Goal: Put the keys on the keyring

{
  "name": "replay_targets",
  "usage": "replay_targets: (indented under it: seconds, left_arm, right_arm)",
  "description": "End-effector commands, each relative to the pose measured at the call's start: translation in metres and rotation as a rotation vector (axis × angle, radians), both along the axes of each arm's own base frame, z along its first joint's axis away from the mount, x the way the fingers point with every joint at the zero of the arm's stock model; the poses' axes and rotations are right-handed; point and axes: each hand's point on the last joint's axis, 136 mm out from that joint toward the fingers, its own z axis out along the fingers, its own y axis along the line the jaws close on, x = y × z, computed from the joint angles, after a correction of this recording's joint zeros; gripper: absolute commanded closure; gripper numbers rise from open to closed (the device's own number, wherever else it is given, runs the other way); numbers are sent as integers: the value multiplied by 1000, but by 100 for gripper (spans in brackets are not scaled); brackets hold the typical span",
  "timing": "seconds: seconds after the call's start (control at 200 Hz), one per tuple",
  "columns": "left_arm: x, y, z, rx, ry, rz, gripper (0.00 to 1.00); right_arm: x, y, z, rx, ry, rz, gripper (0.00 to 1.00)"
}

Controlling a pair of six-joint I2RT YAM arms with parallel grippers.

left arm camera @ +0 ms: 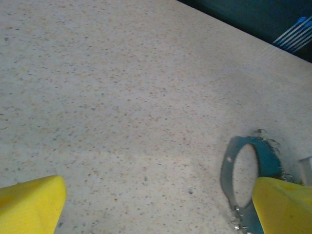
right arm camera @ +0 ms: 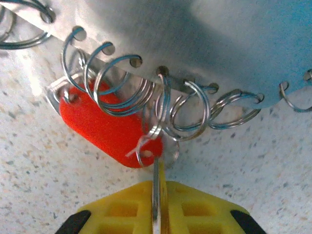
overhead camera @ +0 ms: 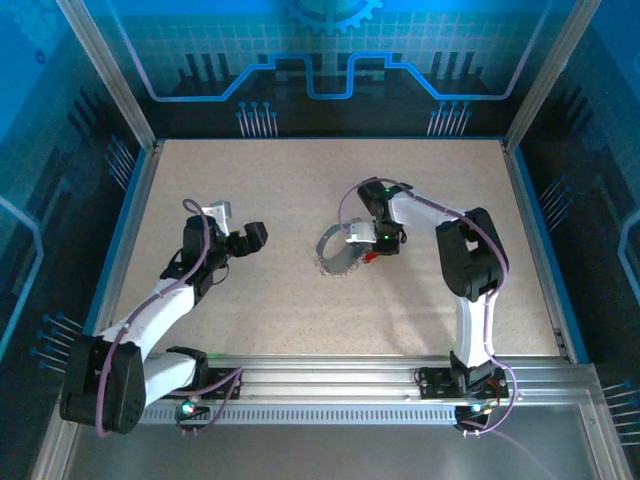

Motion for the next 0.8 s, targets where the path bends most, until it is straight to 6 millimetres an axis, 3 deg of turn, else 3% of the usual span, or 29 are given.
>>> replay_targets:
  seconds: [0.0, 0.13, 0.21, 0.3, 0.425, 0.575, 0.61, 0.71, 0.795]
  left_arm:
    - [7, 19, 5, 87, -6, 67, 1]
    - [7, 39, -2, 181, 44, 150, 1]
    - [7, 41, -5, 224, 48, 140, 1]
    - [8, 42, -3, 275, 7, 123, 1]
    - [14, 43, 6, 342, -82, 110, 1]
    - [16, 31, 13, 458, -267, 42, 1]
    - [15, 31, 10, 467, -319, 43, 1]
    - [14, 38, -4, 518, -401, 74, 1]
    - [16, 30, -11, 525, -449, 39, 1]
  right_arm:
    - [0, -13, 10, -11, -20, -45, 3]
    - [2, -14, 21, 22, -59, -73, 0]
    - [3, -11, 38, 92, -103, -108, 0]
    - [5, -8, 70, 189, -191, -138, 0]
    - [12, 3, 132, 504, -351, -243, 0]
    - [23, -16, 189, 898, -585, -474, 0]
    - [24, -24, 194, 951, -651, -521, 0]
    - [18, -54, 180, 997, -813, -684, 0]
    - [10, -78, 165, 1006, -914, -797, 0]
